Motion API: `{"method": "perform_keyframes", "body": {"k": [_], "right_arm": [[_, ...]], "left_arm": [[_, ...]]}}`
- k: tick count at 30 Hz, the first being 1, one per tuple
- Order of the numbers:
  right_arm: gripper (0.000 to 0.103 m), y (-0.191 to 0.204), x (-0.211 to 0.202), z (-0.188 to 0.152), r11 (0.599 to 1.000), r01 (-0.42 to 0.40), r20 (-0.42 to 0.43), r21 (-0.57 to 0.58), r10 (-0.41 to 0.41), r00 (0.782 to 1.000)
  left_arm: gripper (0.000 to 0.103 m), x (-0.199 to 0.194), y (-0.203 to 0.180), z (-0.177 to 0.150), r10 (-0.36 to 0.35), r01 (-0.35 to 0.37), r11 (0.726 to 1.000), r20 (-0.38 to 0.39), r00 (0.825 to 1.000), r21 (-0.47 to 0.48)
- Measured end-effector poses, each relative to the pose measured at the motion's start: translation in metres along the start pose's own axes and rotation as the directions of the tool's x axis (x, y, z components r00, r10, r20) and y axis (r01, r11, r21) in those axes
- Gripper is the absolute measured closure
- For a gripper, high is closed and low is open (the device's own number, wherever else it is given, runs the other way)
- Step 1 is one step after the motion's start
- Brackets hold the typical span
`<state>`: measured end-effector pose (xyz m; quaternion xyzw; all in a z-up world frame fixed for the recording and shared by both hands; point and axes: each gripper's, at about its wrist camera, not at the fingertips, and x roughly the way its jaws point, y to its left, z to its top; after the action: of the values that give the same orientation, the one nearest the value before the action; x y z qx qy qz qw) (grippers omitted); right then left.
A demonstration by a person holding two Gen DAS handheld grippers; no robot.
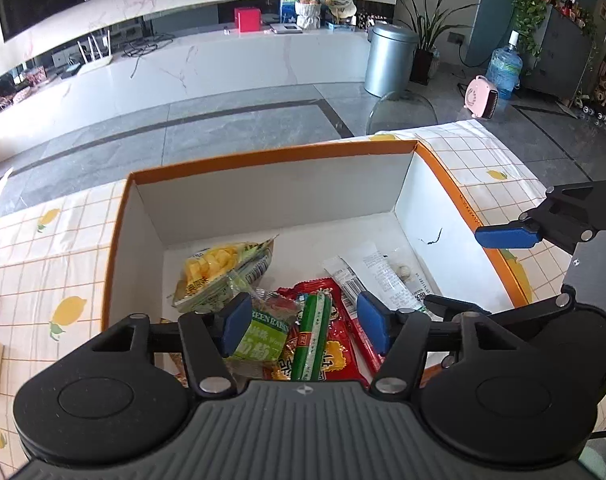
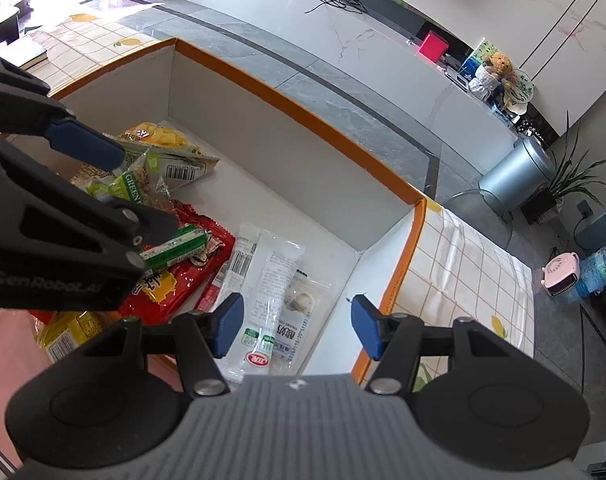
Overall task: Organize snacks
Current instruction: 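Lower both tools into the box and open them to release, then move both tools back toward the yellow pack and candy bag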
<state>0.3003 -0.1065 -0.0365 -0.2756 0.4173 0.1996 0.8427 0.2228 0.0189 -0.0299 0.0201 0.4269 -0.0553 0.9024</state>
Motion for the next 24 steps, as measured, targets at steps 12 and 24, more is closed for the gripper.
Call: {"method": "perform_keyframes", "body": {"k": [12,24], "right_arm": [[0.042,0.005,-0.075,-0.022,0.983,-0.055,0.152,0.175,0.028,0.988],[0.035,0.039,-0.128,-0.094,0.933,-0.121,0.296,0.339,0.017,0.955]], "left_arm": [[0.029,-0.077,-0.007,-0.022,0.049,-0.054,0.998,0.16,0.986,0.026],[0.027,-0.108,-0.015,-0.076,0.042,-0.04,0.999,0.17,0.985,-0.015]]}}
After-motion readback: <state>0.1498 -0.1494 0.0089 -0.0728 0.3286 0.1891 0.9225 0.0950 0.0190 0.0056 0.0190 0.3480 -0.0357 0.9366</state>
